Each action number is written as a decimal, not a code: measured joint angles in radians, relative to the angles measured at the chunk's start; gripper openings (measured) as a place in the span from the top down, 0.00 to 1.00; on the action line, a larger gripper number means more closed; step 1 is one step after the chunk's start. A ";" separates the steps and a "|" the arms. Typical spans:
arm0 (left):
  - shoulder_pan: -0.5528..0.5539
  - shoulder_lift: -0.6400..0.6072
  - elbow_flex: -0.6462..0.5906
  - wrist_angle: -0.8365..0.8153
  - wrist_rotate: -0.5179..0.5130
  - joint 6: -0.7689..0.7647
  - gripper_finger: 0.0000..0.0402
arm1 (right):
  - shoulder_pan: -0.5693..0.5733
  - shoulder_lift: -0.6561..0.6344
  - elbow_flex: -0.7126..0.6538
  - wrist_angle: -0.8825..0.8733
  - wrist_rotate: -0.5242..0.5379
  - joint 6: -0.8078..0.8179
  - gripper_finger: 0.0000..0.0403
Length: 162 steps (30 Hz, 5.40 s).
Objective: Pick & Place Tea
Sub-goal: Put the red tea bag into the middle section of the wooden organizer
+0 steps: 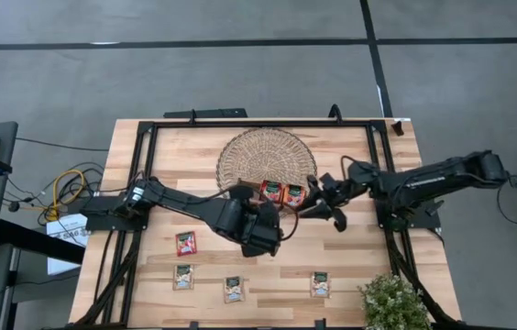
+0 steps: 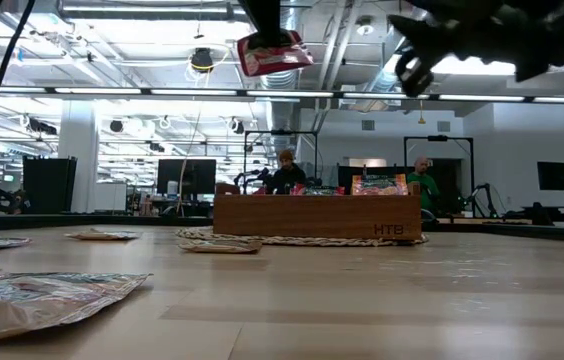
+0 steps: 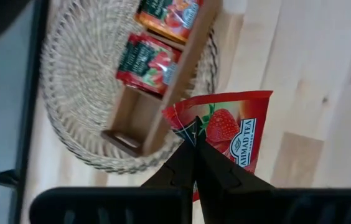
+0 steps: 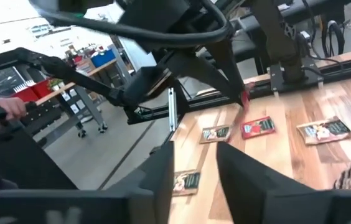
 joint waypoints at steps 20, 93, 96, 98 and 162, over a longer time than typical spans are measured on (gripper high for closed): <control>0.016 -0.031 0.001 0.011 -0.062 0.073 1.00 | 0.000 0.405 0.316 0.001 -0.008 -0.001 0.57; 0.015 -0.037 0.000 0.069 0.014 0.127 1.00 | -0.059 0.431 0.388 -0.089 -0.156 -0.045 0.69; 0.015 -0.035 0.000 0.071 0.013 0.128 1.00 | -0.062 0.431 0.388 -0.090 -0.156 -0.045 0.74; 0.015 -0.031 0.000 0.071 0.013 0.133 1.00 | -0.062 0.431 0.388 -0.089 -0.156 -0.045 0.78; -0.023 -0.131 -0.101 -0.030 0.023 -0.074 0.58 | -0.151 0.431 0.388 -0.227 0.139 0.033 1.00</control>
